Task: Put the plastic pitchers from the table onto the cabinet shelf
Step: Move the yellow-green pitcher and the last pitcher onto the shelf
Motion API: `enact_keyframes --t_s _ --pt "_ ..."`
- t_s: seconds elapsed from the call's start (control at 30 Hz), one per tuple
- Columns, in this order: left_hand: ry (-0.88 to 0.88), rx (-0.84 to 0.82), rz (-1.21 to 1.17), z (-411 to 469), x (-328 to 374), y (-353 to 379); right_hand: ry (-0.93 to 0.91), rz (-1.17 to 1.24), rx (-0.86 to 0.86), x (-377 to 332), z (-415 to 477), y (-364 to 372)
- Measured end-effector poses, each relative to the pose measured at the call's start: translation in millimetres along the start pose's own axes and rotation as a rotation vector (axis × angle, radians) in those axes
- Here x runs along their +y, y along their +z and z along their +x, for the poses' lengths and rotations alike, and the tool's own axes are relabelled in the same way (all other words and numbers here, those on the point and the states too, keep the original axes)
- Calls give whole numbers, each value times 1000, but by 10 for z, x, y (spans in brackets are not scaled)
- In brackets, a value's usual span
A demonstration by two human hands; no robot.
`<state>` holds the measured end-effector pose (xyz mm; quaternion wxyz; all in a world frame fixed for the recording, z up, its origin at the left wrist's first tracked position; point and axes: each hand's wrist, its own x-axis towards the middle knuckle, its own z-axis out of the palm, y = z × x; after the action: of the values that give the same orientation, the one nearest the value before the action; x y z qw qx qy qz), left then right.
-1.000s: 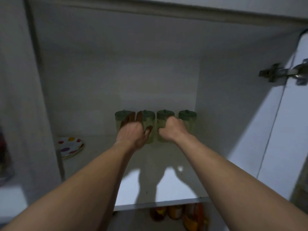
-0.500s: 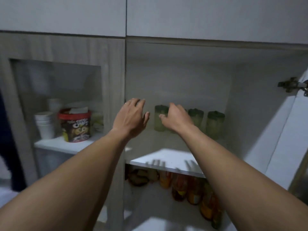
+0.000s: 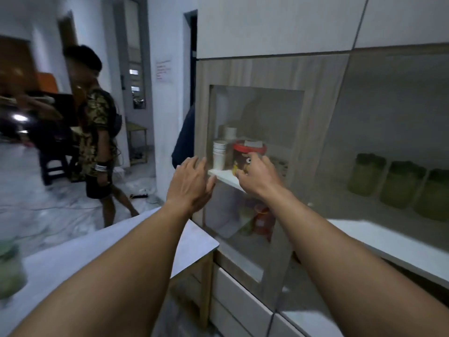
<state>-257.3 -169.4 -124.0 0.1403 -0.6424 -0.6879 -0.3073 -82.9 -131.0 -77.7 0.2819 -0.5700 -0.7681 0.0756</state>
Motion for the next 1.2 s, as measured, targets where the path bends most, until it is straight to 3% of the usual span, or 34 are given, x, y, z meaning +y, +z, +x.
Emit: enact_keyframes --t_s 0.4,0.53,0.73,1.07,1.2 --pt "-359 -39 145 -1149 -2281 -515 -205 106 -241 -1892 -427 1643" --pt "-414 -16 156 -1528 -2845 -685 -264 128 -276 -2390 -557 2151" --pt "-643 25 205 -2236 -3844 -948 -353 194 -419 -3263 -864 3049" --pt "-1183 194 -27 -2946 -5115 -925 -440 247 -654 -4215 -1209 4531" --pt "-1324 263 -86 -3045 -5504 -794 -387 304 -746 -4380 -1240 5063"
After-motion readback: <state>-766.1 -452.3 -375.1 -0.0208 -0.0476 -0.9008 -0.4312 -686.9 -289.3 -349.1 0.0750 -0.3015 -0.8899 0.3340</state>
